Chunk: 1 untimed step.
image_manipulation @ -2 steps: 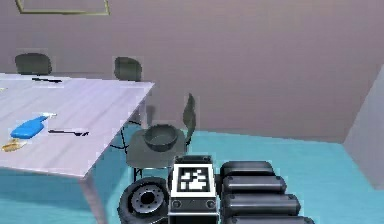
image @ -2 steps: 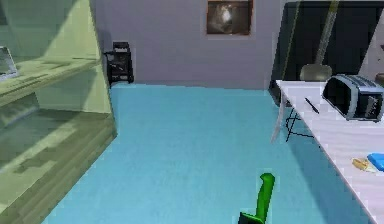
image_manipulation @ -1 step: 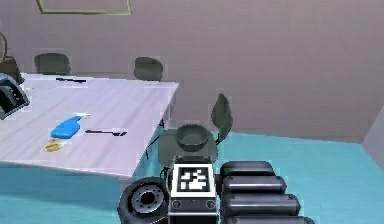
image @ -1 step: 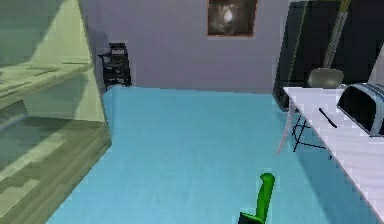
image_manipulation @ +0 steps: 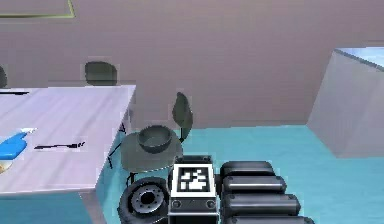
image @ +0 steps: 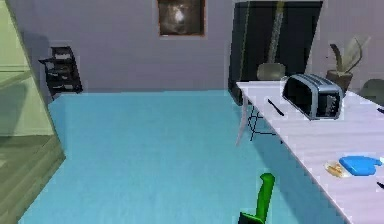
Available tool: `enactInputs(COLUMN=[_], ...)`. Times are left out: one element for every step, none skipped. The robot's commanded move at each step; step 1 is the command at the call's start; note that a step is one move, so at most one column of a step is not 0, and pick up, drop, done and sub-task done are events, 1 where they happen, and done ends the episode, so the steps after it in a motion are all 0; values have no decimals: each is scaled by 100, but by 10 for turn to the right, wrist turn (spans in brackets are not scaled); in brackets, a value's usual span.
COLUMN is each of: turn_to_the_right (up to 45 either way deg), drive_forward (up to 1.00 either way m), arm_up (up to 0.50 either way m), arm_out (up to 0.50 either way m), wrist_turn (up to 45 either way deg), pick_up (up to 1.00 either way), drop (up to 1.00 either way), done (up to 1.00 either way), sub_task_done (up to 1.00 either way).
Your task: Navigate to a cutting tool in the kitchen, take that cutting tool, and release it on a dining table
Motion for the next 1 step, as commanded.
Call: enactInputs(turn_to_the_right=[0], drive_forward=[5], arm_up=[0], arm_out=[0], wrist_turn=[0], pick_up=[0], drop=[0], done=[0], sub_task_done=[0])
